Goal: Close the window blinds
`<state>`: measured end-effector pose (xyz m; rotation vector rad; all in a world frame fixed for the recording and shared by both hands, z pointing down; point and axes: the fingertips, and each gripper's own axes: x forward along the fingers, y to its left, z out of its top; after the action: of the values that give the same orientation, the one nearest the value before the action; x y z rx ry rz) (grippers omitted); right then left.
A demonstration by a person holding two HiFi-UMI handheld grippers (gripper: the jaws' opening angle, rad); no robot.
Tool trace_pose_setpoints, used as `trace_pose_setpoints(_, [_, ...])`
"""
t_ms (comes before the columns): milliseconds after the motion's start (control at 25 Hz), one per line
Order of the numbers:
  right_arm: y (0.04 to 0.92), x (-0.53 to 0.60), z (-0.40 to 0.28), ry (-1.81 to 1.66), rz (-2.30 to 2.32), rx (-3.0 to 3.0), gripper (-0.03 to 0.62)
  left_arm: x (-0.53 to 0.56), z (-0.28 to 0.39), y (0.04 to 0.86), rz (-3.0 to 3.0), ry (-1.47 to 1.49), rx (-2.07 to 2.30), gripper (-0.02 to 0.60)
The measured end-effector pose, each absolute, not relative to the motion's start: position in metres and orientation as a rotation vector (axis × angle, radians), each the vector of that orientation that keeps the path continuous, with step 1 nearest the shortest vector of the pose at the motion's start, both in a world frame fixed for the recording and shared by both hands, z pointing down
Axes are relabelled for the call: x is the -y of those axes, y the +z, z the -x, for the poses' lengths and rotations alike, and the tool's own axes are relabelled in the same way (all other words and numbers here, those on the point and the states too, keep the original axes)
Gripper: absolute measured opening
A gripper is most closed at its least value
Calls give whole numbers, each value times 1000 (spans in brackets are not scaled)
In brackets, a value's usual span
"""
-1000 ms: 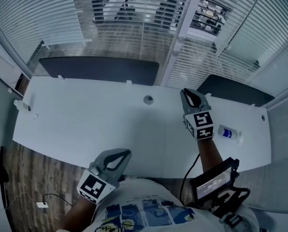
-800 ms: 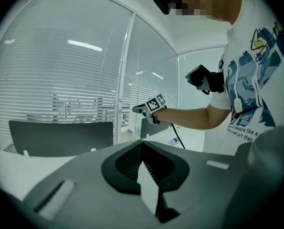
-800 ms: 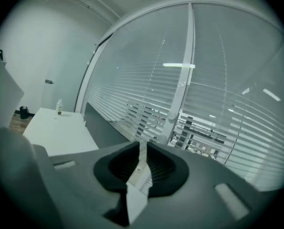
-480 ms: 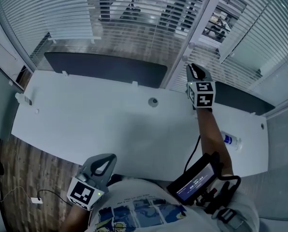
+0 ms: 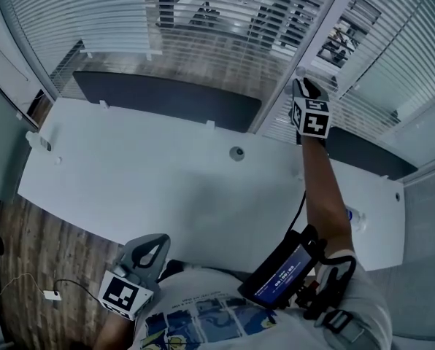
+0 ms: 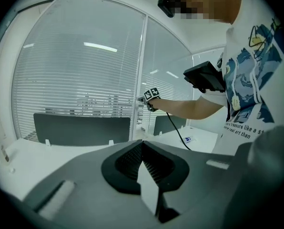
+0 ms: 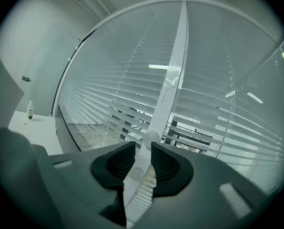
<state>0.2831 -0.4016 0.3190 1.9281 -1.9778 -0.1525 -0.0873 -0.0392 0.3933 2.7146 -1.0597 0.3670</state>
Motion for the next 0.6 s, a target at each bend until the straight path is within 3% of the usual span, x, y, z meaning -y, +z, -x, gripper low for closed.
trace_pose_setpoints(200, [314,414,-291,-159,-1982,1938,121,38,92,400,-2706,369,1073,6])
trace_pose_setpoints(600, [310,432,-297,-135,-2063,1913,124,43,97,405,-2690,398,1099,6])
